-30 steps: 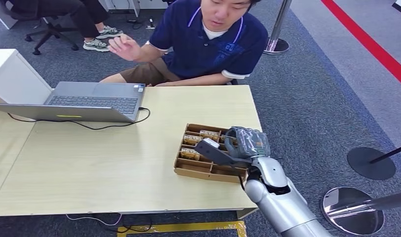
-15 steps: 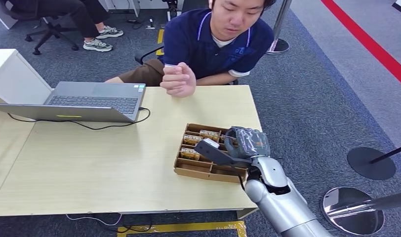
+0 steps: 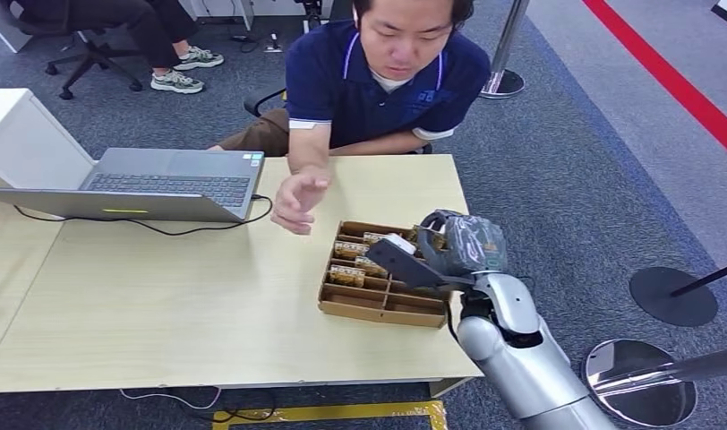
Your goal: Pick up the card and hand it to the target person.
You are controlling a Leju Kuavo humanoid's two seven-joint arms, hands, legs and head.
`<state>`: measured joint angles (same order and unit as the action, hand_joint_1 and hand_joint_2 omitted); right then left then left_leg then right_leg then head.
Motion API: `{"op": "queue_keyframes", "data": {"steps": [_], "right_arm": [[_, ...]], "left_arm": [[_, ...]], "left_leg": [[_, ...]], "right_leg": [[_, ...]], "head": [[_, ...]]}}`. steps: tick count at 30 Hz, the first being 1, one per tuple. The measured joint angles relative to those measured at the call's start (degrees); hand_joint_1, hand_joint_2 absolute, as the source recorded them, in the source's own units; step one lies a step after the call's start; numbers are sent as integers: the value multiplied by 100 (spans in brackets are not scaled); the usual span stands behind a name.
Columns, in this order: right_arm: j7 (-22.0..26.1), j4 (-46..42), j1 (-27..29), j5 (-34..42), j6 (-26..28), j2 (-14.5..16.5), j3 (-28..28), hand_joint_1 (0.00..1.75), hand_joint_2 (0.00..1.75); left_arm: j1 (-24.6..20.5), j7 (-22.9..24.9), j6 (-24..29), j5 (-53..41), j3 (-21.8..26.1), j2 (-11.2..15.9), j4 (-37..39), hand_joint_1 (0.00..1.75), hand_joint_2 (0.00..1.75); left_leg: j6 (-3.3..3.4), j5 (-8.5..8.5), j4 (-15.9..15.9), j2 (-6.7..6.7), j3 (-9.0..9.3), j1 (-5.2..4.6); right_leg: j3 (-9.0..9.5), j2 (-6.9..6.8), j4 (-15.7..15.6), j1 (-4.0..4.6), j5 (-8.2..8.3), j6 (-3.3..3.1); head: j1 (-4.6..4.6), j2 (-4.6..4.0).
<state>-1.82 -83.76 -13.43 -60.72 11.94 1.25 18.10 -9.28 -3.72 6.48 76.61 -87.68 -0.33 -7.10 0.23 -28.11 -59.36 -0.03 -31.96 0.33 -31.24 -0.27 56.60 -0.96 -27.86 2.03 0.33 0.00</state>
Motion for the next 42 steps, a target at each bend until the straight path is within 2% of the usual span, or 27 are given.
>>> {"op": "queue_keyframes", "data": {"steps": [13, 22, 31, 42], "right_arm": [[36, -621, -266, 282, -39, -279, -282, 136, 175], [187, -720, -359, 619, -170, -343, -269, 136, 175], [329, -501, -542, 908, -409, -60, 120, 136, 175], [392, -189, -802, 1113, -435, 273, 592, 136, 175]], "left_arm": [[2, -5, -39, 61, 3, 1, 0, 0, 175], [1, -16, -55, 54, 4, 1, 0, 0, 175], [-12, 4, 40, -33, 4, -6, 0, 0, 175], [-18, 38, 128, -9, 4, -26, -2, 0, 175]], "left_leg": [[0, 0, 0, -1, 0, 0], [0, 0, 0, -2, -2, 0], [0, 0, 1, -3, -4, 2], [0, 0, 1, -3, -4, 1]], "right_leg": [[0, 0, 0, 0, 0, 0], [0, -2, 1, 0, 0, 0], [0, -3, 3, 1, -1, -1], [0, -3, 3, 1, -1, -1]], "head": [[1, 0], [0, 0], [0, 0], [1, 0]]}}
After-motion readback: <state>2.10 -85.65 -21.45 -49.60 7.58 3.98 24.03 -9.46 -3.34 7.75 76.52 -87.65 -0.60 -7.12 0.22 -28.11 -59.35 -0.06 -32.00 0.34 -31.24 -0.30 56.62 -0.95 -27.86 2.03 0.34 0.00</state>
